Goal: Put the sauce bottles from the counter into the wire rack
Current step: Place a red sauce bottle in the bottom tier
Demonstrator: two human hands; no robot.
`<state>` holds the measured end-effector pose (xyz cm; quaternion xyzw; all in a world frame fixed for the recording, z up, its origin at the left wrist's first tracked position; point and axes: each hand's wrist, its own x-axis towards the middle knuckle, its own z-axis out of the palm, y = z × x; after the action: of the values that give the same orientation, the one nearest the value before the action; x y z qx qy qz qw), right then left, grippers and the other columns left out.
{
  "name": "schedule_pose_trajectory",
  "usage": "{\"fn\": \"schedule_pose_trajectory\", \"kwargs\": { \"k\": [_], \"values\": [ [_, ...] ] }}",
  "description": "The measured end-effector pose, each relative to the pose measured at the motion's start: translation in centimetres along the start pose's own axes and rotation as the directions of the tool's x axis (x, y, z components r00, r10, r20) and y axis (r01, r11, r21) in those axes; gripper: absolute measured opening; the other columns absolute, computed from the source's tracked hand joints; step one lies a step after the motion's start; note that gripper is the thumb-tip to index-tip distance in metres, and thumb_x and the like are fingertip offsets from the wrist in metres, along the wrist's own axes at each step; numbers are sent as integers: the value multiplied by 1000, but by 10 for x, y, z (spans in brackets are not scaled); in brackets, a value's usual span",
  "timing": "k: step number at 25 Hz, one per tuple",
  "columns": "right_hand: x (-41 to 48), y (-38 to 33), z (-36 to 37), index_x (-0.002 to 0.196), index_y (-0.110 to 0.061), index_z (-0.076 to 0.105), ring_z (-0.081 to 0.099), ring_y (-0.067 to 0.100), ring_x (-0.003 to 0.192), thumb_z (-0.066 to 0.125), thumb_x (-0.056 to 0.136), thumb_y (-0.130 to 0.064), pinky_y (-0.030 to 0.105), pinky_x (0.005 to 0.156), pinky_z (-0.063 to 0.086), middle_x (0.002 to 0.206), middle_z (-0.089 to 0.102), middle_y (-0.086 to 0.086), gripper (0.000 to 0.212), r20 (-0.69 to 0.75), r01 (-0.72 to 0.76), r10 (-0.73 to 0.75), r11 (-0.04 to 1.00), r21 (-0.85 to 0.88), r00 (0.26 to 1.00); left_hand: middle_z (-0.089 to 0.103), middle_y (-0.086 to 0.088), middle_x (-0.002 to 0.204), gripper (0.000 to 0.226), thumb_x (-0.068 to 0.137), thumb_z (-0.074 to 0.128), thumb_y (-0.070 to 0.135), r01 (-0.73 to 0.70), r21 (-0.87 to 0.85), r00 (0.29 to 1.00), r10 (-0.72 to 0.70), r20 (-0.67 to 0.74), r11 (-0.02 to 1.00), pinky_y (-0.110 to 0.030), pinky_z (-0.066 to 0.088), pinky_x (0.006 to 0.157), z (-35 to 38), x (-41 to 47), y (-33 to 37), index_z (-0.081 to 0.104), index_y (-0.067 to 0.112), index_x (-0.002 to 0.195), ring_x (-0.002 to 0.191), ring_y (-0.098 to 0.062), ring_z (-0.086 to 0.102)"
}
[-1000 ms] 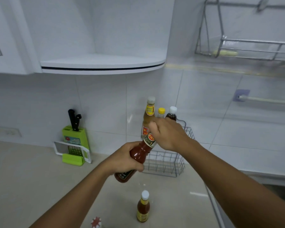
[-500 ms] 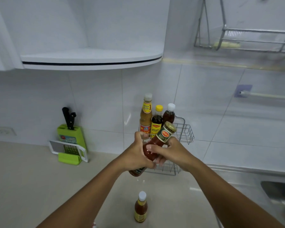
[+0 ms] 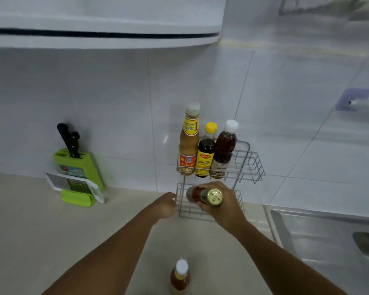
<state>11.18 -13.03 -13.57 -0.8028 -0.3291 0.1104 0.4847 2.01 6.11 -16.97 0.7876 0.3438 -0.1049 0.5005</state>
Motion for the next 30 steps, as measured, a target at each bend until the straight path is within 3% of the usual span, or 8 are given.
{"fn": "schedule_pose_trajectory", "kwargs": {
  "k": [2, 5, 8, 11, 15, 20, 26, 30],
  "values": [
    [8, 14, 15, 108, -26, 72, 67, 12, 102, 93, 66, -7, 31, 90, 57, 110, 68, -4, 50, 30, 72, -70, 995, -70, 997, 50, -22, 146, 52, 97, 48, 4, 23, -23, 1000, -23, -13, 999, -38, 48, 93, 10, 17, -6, 38, 2, 148, 114, -28, 55],
    [21, 30, 32, 107, -32, 71, 68, 15, 100, 91, 65, -5, 34, 88, 58, 107, 69, -4, 53, 51, 59, -53, 992, -112, 997, 41, -16, 155, 61, 96, 49, 10, 47, -37, 996, -49, -78, 998, -33, 42, 103, 22, 30, -10, 31, 6, 153, 138, -33, 45],
    [42, 41, 45, 108, -24, 73, 68, 11, 92, 90, 70, -15, 19, 75, 52, 99, 73, -6, 42, 71, -2, 13, 987, -158, 997, 62, -21, 134, 46, 87, 47, 10, 19, 15, 995, -17, -102, 1000, -40, 51, 96, 28, 45, -17, 59, 2, 130, 124, -39, 58],
    [59, 42, 52, 114, -16, 71, 68, 15, 87, 89, 73, -22, 24, 75, 50, 102, 77, 2, 45, 108, -16, 43, 971, -237, 993, 71, -20, 116, 40, 80, 47, 11, 11, -23, 996, -13, -90, 1000, -33, 49, 73, 30, 48, -19, 71, 6, 112, 106, -37, 66],
    [73, 42, 61, 119, -12, 68, 73, 23, 98, 89, 74, -21, 34, 89, 58, 113, 77, 7, 50, 125, -78, 110, 968, -240, 986, 73, -14, 112, 35, 82, 49, 12, 32, -58, 997, -36, -68, 998, -28, 45, 74, 29, 48, -22, 72, 14, 108, 107, -36, 67],
    [82, 40, 71, 119, -14, 69, 73, 22, 101, 91, 71, -22, 46, 92, 60, 114, 77, 4, 54, 154, -66, 100, 975, -211, 983, 71, -13, 116, 42, 86, 45, 4, 28, -69, 998, -32, -58, 997, -28, 46, 75, 28, 46, -20, 68, 12, 120, 108, -34, 66],
    [84, 36, 73, 121, -13, 67, 71, 24, 104, 87, 76, -18, 44, 96, 58, 117, 75, 7, 50, 171, -63, 104, 972, -228, 980, 60, -10, 140, 54, 89, 45, -1, 31, -51, 999, -33, -31, 998, -36, 48, 103, 28, 41, -22, 54, 16, 140, 128, -29, 56],
    [80, 37, 73, 126, -12, 63, 72, 26, 107, 85, 79, -20, 45, 97, 57, 122, 73, 7, 52, 168, -96, 133, 973, -211, 977, 54, -12, 146, 57, 89, 43, -5, 22, -54, 1000, -22, -6, 998, -36, 42, 106, 26, 35, -20, 50, 12, 143, 135, -30, 50]
  ]
}}
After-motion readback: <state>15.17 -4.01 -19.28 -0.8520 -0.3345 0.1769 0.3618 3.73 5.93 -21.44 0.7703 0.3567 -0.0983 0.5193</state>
